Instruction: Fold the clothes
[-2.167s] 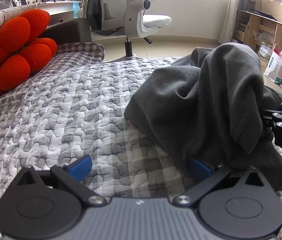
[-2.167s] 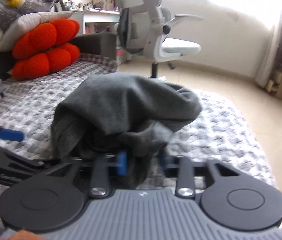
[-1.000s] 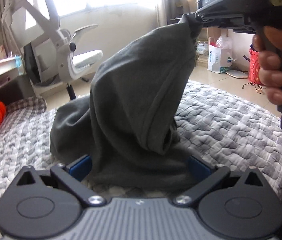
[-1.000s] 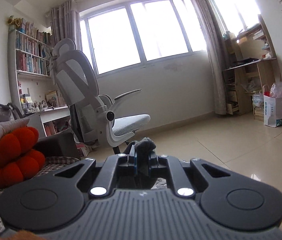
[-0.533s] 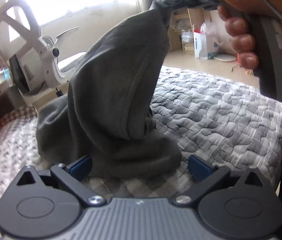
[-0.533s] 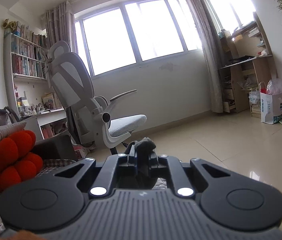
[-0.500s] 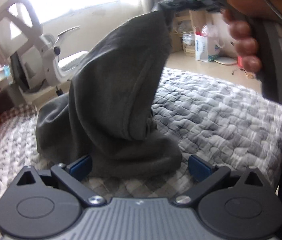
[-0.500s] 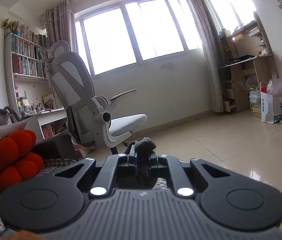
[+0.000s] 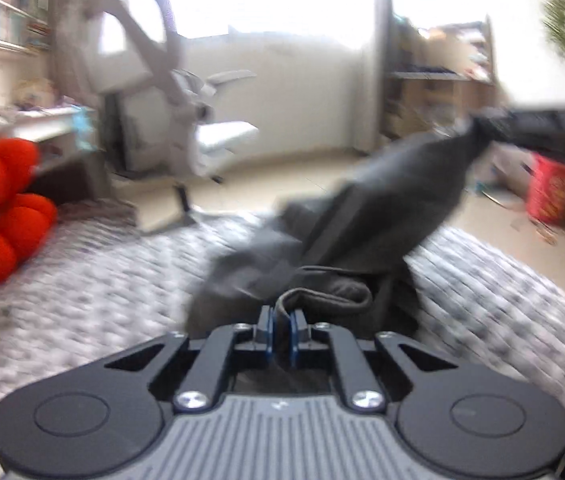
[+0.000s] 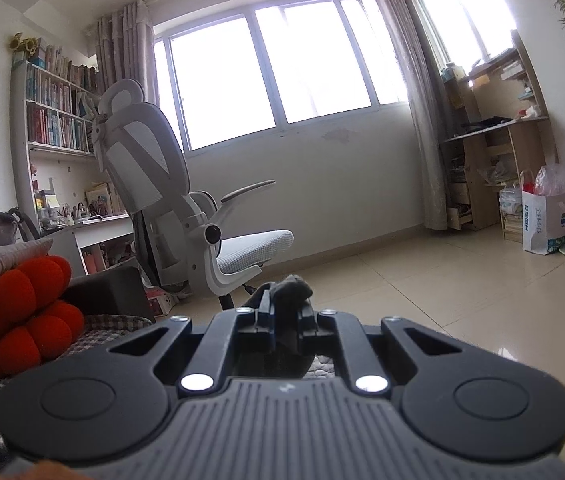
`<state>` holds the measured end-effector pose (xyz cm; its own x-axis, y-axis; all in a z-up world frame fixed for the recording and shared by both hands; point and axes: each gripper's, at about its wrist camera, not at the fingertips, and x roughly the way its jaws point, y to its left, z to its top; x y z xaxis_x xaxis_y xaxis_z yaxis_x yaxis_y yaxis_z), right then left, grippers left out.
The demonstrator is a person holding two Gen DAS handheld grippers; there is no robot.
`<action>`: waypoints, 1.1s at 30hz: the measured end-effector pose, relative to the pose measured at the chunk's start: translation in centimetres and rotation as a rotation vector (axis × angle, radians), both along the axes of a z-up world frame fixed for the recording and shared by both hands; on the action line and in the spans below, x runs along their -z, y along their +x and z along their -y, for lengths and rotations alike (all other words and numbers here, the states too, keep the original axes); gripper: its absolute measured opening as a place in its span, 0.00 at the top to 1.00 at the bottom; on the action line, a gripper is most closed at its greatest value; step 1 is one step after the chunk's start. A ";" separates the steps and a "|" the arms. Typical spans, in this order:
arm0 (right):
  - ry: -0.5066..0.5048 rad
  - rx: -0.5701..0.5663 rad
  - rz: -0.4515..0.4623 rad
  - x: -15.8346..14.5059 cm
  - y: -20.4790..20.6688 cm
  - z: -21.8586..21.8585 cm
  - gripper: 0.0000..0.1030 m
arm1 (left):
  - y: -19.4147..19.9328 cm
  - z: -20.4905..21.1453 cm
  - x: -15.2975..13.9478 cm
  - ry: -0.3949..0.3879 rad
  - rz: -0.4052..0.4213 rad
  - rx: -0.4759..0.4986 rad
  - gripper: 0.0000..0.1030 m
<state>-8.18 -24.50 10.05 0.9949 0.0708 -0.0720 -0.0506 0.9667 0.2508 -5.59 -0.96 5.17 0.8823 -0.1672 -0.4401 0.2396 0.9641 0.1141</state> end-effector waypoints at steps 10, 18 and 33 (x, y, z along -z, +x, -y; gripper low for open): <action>-0.095 0.010 0.196 -2.0 -3.8 -2.4 0.89 | 0.3 -6.2 -3.3 -0.149 0.054 -0.184 0.93; -0.093 -0.025 0.331 -6.3 -6.0 -3.4 0.90 | -2.4 -7.1 -8.8 -0.095 0.227 -0.204 0.93; -0.180 -0.040 0.670 -19.2 -11.5 -2.5 0.90 | -8.8 -9.8 -24.2 -0.217 0.601 -0.220 0.94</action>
<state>-19.71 -21.98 29.26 0.8259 0.1527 0.5428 -0.1748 0.9845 -0.0111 -14.39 8.80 29.40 0.9869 0.0155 0.1607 -0.0099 0.9993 -0.0358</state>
